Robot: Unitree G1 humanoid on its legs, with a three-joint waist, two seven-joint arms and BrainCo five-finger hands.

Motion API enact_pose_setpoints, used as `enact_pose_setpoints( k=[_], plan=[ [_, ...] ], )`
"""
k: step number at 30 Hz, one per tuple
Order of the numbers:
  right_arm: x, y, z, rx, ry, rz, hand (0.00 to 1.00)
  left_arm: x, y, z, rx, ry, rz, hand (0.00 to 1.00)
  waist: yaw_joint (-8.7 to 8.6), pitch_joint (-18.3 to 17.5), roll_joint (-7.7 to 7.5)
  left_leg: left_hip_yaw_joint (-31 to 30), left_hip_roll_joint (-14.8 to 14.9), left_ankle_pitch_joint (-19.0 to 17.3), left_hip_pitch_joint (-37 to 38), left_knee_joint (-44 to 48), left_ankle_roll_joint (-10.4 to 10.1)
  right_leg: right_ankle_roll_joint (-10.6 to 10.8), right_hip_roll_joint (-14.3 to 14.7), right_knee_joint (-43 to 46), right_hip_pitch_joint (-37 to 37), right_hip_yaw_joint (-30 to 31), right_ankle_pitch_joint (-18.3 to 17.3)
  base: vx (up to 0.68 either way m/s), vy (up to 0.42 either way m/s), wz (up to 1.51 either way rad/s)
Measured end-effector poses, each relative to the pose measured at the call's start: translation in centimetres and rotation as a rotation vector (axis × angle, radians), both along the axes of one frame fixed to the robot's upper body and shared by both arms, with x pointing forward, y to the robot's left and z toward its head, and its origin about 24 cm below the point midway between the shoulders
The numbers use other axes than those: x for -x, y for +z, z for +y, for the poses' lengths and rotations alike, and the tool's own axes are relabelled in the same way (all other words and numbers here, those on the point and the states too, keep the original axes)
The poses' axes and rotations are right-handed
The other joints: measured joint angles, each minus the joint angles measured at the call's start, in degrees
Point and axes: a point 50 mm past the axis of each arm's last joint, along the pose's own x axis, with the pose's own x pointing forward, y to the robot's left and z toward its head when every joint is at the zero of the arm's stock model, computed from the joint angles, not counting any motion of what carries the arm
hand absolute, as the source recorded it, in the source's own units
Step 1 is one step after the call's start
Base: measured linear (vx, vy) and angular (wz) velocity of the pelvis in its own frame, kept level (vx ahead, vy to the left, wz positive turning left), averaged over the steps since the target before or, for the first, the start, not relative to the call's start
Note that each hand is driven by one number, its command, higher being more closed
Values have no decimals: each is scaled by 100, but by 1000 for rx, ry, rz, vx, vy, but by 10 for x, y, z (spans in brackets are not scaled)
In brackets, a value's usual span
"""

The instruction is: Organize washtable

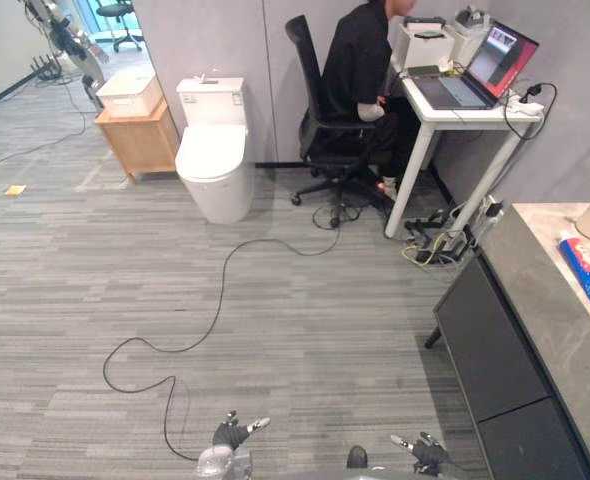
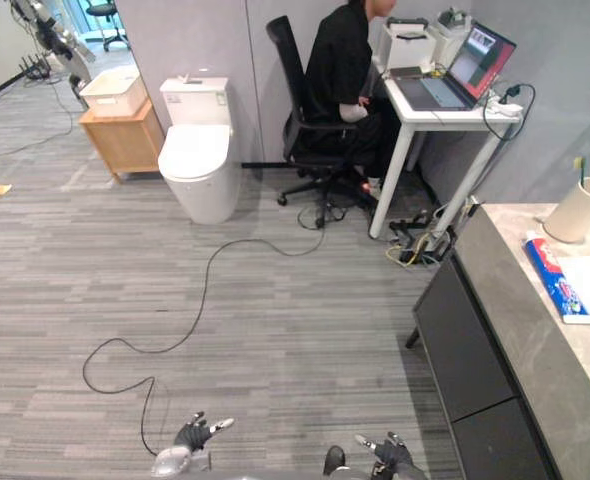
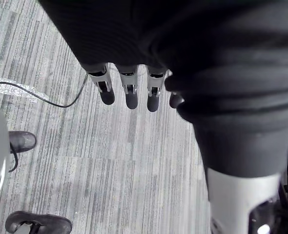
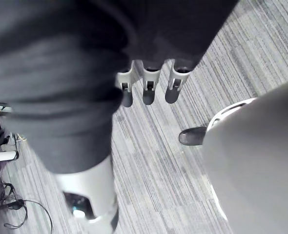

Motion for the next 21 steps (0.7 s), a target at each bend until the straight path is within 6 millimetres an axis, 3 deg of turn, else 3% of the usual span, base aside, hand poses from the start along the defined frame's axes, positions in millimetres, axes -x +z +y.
enact_pose_setpoints(
  k=[6, 10, 11, 12, 13, 14, 15, 16, 17, 18, 19, 21],
  plan=[
    [4, -1, -5, -21, -108, 2, 0, 8, -3, 6, -32, -89, 59, 0, -129, 0, 24, -19, 23, 2, -169, -62, -5, 3, -11, 311, -318, -37, -192, 24, 12, 4],
    [6, -1, -9, -29, -170, 0, 0, 7, -3, 10, -70, -201, 79, 0, -254, 19, 53, -2, 143, -79, -41, -52, -144, -18, -1, 1187, -581, -52, -810, 93, -19, 4],
    [6, -1, -7, -32, -169, 2, 0, 11, -4, 15, -83, -204, 92, 0, -287, 21, 31, 39, 200, -212, -93, 334, -354, -58, 9, 1453, -614, -49, -1064, 136, -99, -3],
    [10, -3, -3, -46, -178, 16, 0, 8, -1, 22, -95, -175, 74, 0, -304, -5, -169, 153, 369, -321, -658, 1904, -521, -127, -60, 1611, -527, 24, -1253, 121, -154, -9],
    [12, -3, -3, -46, -179, 19, 0, 7, 0, 26, -95, -135, 60, 0, -287, 13, -187, 204, 543, -313, -923, 2690, -514, -137, -9, 1626, -456, 46, -1275, 81, -142, -41],
    [10, -2, -5, -35, -174, 5, 0, 7, 1, 28, -84, -68, 43, 0, -224, 97, 16, 223, 986, -38, -1487, 4213, -97, -205, 183, 1724, -333, 166, -1429, 99, -116, -60],
    [9, -1, -7, -31, -176, -1, 0, 7, 1, 29, -79, -43, 38, 0, -187, 129, 95, 124, 1117, 241, -1702, 4770, 16, -257, 294, 1840, -287, 288, -1512, 97, -52, -95],
    [9, -1, -6, -33, -181, 0, 0, 7, 1, 29, -75, -33, 36, 0, -135, 124, 108, -78, 1128, 791, -1876, 5242, -11, -325, 370, 1987, -254, 524, -1626, 197, -41, -108],
    [4, 0, -4, -39, -170, -12, 0, 7, 2, 35, -90, -35, 36, 0, -124, 134, -19, -225, 1058, 1120, -2000, 5605, -119, -362, 373, 2005, -152, 765, -1667, 308, -29, -144],
    [-3, 1, -3, -39, -153, -25, 0, 7, 2, 33, -90, -48, 39, 0, -152, 177, 19, -263, 994, 340, -2197, 5719, -29, -388, 383, 1958, -6, 1112, -1681, 278, -21, -132],
    [-4, 1, -4, -35, -152, -28, 0, 7, 2, 32, -87, -48, 36, 0, -149, 183, 33, -192, 986, 127, -2264, 5542, -30, -388, 369, 1956, 3, 1259, -1680, 274, 52, -141],
    [-11, 3, -6, -28, -139, -42, 0, 4, 3, 30, -92, -65, 20, 0, -151, 201, 35, -268, 978, -117, -2539, 4216, -15, -337, 313, 1861, 51, 1847, -1741, 181, 123, -127]
  ],
)
